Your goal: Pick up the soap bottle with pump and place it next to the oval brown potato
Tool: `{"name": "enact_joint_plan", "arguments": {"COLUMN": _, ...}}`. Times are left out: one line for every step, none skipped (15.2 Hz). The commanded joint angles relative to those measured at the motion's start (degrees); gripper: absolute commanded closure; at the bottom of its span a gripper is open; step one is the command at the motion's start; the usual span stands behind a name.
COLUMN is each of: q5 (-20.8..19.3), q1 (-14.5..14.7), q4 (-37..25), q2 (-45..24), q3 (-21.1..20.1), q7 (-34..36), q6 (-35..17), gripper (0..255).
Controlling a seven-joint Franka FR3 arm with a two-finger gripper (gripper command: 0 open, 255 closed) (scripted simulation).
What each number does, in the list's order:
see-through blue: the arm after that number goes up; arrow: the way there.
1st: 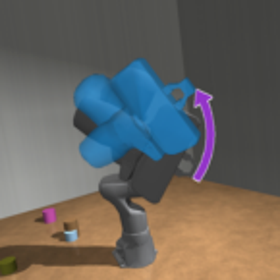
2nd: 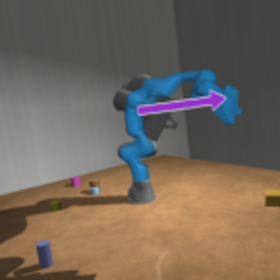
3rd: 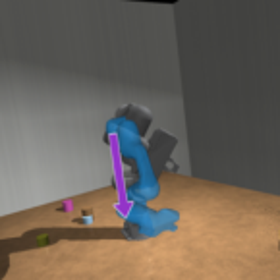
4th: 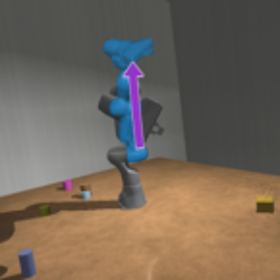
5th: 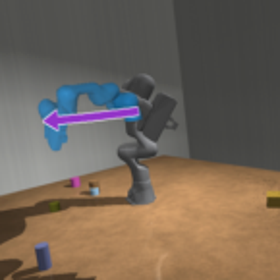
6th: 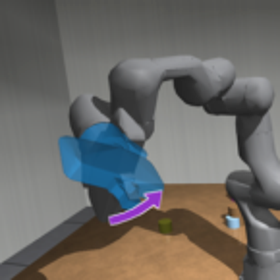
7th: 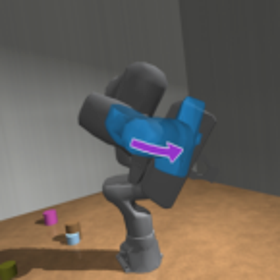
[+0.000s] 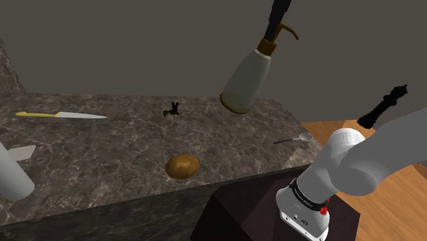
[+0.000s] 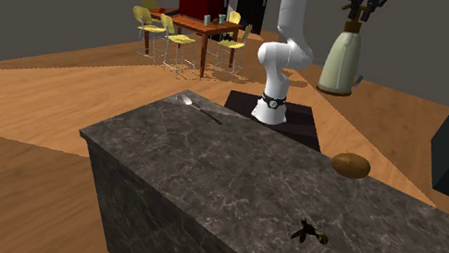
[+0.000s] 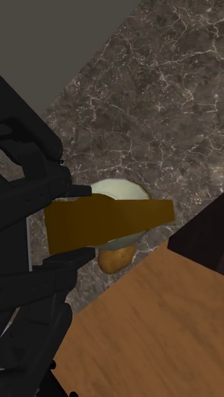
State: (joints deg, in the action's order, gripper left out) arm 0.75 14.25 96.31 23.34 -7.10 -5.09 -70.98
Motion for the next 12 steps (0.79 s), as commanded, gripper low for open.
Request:
{"name": "enact_joint_plan", "arguments": {"q5": 1.0, "q1": 0.8, "q4": -1.1, "q2": 0.0, "q3": -2.2, "q7": 3.2, "q6": 1.2, "gripper": 255}}
{"name": "enact_joint_plan", "arguments": {"q5": 1.5, "q1": 1.2, "q4": -2.0, "q2": -0.1, "q3": -3.2, "q7": 4.7, "q6": 1.8, "gripper": 255}}
{"name": "enact_joint_plan", "arguments": {"q5": 2.0, "q1": 1.5, "q4": -2.9, "q2": -0.3, "q3": -4.3, "q7": 6.2, "q6": 2.5, "gripper": 255}}
{"name": "enact_joint_plan", "arguments": {"q5": 2.4, "q1": 1.8, "q4": -3.9, "q2": -0.6, "q3": -5.3, "q7": 7.7, "q6": 3.2, "gripper": 255}}
{"name": "enact_joint_plan", "arguments": {"q5": 3.0, "q1": 2.3, "q4": -5.2, "q2": -1.1, "q3": -6.6, "q7": 9.7, "q6": 4.0, "gripper": 255}}
{"name": "enact_joint_plan", "arguments": {"q5": 3.0, "q1": 2.3, "q4": -3.9, "q2": -0.5, "q3": -6.6, "q7": 9.6, "q6": 3.2, "gripper": 255}}
{"name": "enact_joint_plan", "arguments": {"q5": 3.1, "q1": 2.3, "q4": -2.5, "q2": 0.0, "q3": -6.5, "q7": 9.5, "q6": 2.4, "gripper": 255}}
{"name": "enact_joint_plan", "arguments": {"q5": 3.2, "q1": 2.4, "q4": -1.2, "q2": 0.6, "q3": -6.5, "q7": 9.4, "q6": 1.6, "gripper": 255}}
{"name": "enact_joint_plan", "arguments": {"q5": 3.3, "q1": 2.4, "q4": 0.1, "q2": 1.1, "q3": -6.5, "q7": 9.3, "q6": 0.8, "gripper": 255}}
{"name": "enact_joint_plan", "arguments": {"q5": 3.4, "q1": 2.4, "q4": 1.4, "q2": 1.5, "q3": -6.4, "q7": 9.3, "q6": 0.0, "gripper": 255}}
{"name": "enact_joint_plan", "arguments": {"q5": 3.4, "q1": 2.5, "q4": 2.7, "q2": 2.0, "q3": -6.4, "q7": 9.2, "q6": -0.8, "gripper": 255}}
{"name": "enact_joint_plan", "arguments": {"q5": 3.5, "q1": 2.5, "q4": 3.9, "q2": 2.5, "q3": -6.4, "q7": 9.1, "q6": -1.6, "gripper": 255}}
